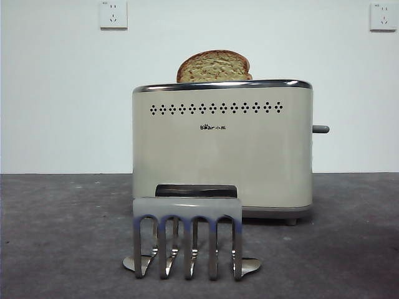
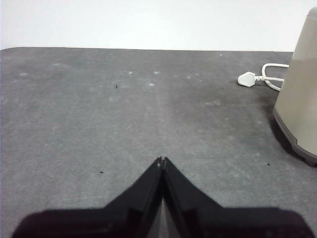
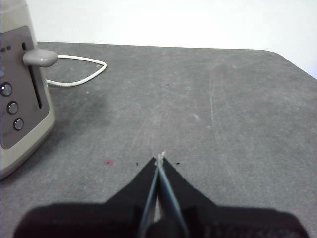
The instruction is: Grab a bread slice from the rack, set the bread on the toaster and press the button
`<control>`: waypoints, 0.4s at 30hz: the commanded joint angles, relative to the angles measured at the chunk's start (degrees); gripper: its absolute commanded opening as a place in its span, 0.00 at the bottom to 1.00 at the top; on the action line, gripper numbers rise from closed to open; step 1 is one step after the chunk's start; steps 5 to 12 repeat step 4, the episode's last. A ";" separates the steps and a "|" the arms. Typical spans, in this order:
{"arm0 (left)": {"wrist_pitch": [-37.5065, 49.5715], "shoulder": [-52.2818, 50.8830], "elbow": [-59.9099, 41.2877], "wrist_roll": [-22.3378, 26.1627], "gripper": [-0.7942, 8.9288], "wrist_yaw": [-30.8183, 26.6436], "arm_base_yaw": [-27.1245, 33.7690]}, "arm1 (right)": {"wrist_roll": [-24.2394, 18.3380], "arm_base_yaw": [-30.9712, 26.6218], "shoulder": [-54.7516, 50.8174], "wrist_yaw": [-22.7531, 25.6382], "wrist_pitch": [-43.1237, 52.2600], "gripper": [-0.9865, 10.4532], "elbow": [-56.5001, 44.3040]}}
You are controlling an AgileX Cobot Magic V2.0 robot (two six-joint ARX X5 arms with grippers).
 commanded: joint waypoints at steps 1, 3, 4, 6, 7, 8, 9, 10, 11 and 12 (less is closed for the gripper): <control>0.44 -0.02 -0.57 -0.33 0.08 0.07 0.11 | 0.57 0.11 -0.07 0.20 0.04 0.09 -0.44; 0.44 -0.02 -0.57 -0.33 0.08 0.07 0.11 | 0.57 0.11 -0.07 0.20 0.04 0.09 -0.44; 0.44 -0.02 -0.57 -0.33 0.08 0.07 0.11 | 0.59 0.11 -0.07 0.20 0.04 0.09 -0.44; 0.44 -0.02 -0.57 -0.33 0.08 0.07 0.11 | 0.59 0.11 -0.07 0.20 0.04 0.09 -0.44; 0.44 -0.02 -0.57 -0.33 0.08 0.07 0.11 | 0.59 0.11 -0.07 0.20 0.04 0.09 -0.44; 0.44 -0.02 -0.57 -0.33 0.08 0.07 0.11 | 0.59 0.11 -0.07 0.20 0.04 0.09 -0.44; 0.44 -0.02 -0.57 -0.33 0.08 0.07 0.11 | 0.59 0.11 -0.07 0.20 0.04 0.09 -0.44; 0.44 -0.02 -0.57 -0.33 0.08 0.07 0.11 | 0.59 0.11 -0.07 0.20 0.04 0.09 -0.44; 0.44 -0.02 -0.57 -0.33 0.08 0.07 0.11 | 0.59 0.11 -0.07 0.20 0.04 0.09 -0.44; 0.44 -0.02 -0.57 -0.33 0.08 0.07 0.11 | 0.59 0.11 -0.07 0.20 0.04 0.09 -0.44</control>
